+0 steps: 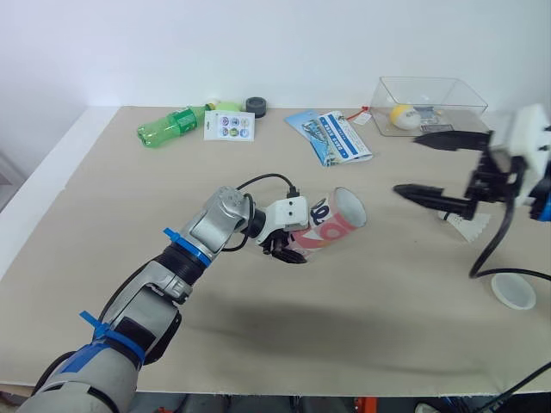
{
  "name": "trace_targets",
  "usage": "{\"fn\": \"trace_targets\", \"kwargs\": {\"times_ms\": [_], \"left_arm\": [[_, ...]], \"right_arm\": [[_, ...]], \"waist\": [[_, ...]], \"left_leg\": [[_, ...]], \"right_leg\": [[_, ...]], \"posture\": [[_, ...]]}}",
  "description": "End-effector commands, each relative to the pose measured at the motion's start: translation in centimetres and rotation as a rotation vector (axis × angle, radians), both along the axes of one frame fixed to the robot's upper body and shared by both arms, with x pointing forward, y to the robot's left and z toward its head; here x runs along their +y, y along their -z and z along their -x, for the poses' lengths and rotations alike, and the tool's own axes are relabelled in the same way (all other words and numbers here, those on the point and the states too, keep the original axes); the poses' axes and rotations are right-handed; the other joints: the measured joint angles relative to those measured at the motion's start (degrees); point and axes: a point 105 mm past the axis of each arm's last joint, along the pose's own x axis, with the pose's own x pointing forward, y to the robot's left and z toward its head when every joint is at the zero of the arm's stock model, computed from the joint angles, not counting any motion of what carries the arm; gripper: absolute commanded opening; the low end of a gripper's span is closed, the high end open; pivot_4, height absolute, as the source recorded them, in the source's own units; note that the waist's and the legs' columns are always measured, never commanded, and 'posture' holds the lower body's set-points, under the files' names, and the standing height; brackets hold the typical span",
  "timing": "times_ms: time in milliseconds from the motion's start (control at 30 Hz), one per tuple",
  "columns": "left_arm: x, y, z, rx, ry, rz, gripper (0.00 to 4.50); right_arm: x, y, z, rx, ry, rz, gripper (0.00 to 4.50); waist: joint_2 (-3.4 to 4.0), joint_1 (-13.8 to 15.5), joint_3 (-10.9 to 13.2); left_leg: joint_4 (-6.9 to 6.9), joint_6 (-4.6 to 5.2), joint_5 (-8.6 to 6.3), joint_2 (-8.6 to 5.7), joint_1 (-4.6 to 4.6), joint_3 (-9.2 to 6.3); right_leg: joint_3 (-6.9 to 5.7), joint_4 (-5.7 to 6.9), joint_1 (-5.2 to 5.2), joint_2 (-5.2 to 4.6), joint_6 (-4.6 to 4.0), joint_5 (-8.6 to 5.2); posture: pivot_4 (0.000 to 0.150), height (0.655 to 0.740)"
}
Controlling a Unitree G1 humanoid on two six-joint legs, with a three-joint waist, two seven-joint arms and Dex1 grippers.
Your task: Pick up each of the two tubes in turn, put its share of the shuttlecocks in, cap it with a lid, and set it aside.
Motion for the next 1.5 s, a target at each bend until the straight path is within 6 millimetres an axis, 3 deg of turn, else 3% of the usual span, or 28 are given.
{"fn": "trace_targets", "kwargs": {"times_ms": [33,167,433,733,967,1067,1300,1400,1500], "left_arm": [[0.4,0.4,-0.1,-0.009,-0.015,-0.025,2.97],[0.1,0.4,0.1,-0.009,-0.007,-0.025,2.97],[0.0,0.3,0.2,-0.014,-0.004,-0.022,2.97],[0.5,0.4,0.3,-0.012,-0.013,-0.029,2.97],[0.7,0.4,0.4,-0.013,-0.021,-0.033,2.97],[0.8,0.5,0.4,-0.012,-0.022,-0.037,2.97],[0.8,0.4,0.4,-0.016,-0.025,-0.036,2.97],[0.8,0.4,0.4,-0.017,-0.024,-0.036,2.97],[0.9,0.3,0.2,-0.018,-0.026,-0.032,2.97]], "right_arm": [[-5.0,1.9,-0.1,0.066,0.303,-0.166,4.43],[-8.2,7.0,0.2,0.145,0.553,-0.265,4.43],[-11.5,11.8,-0.7,0.145,0.759,-0.248,4.43],[-11.3,13.6,-3.0,0.163,0.746,-0.27,4.43],[-11.0,13.6,-4.6,0.159,0.725,-0.276,4.43],[-11.2,13.4,-5.1,0.136,0.735,-0.283,3.61],[-11.2,13.2,-5.5,0.113,0.729,-0.282,0.11],[-10.7,13.0,-5.6,0.101,0.694,-0.258,0.11],[-9.6,11.7,-5.5,0.042,0.624,-0.12,0.11]], "waist": [[0.01,-0.1,0.0],[0.14,-0.1,-0.1],[0.22,-0.3,-0.1],[0.23,-0.5,-0.1],[0.23,-0.8,-0.1],[0.22,-1.2,-0.1],[0.22,-1.6,-0.1],[0.22,-1.7,-0.1],[0.23,-1.7,-0.1]], "left_leg": [[0.0,0.0,0.0,0.0,0.02,-0.01],[0.0,0.02,0.01,0.0,0.05,-0.02],[0.06,0.13,0.09,-0.11,0.07,0.08],[0.01,0.14,0.09,-0.11,0.07,0.07],[-0.04,0.14,0.09,-0.1,0.08,0.06],[-0.05,0.14,0.09,-0.1,0.08,0.05],[-0.06,0.14,0.09,-0.11,0.09,0.04],[-0.06,0.14,0.09,-0.11,0.1,0.04],[-0.06,0.14,0.09,-0.11,0.11,0.04]], "right_leg": [[-0.01,0.0,0.0,0.0,0.0,-0.01],[0.01,0.05,0.0,0.03,0.0,0.02],[0.14,0.04,0.02,-0.02,0.12,0.13],[0.13,0.02,0.03,-0.02,0.14,0.13],[0.13,0.02,0.03,-0.01,0.14,0.12],[0.12,0.02,0.03,-0.01,0.14,0.12],[0.12,0.02,0.04,-0.01,0.14,0.12],[0.12,0.02,0.05,-0.01,0.14,0.12],[0.12,0.02,0.05,-0.01,0.15,0.12]], "posture": [[0.15,0.74],[0.15,0.74],[0.15,0.74],[0.15,0.74],[0.15,0.74],[0.15,0.74],[0.15,0.74],[0.15,0.74],[0.15,0.74]]}}
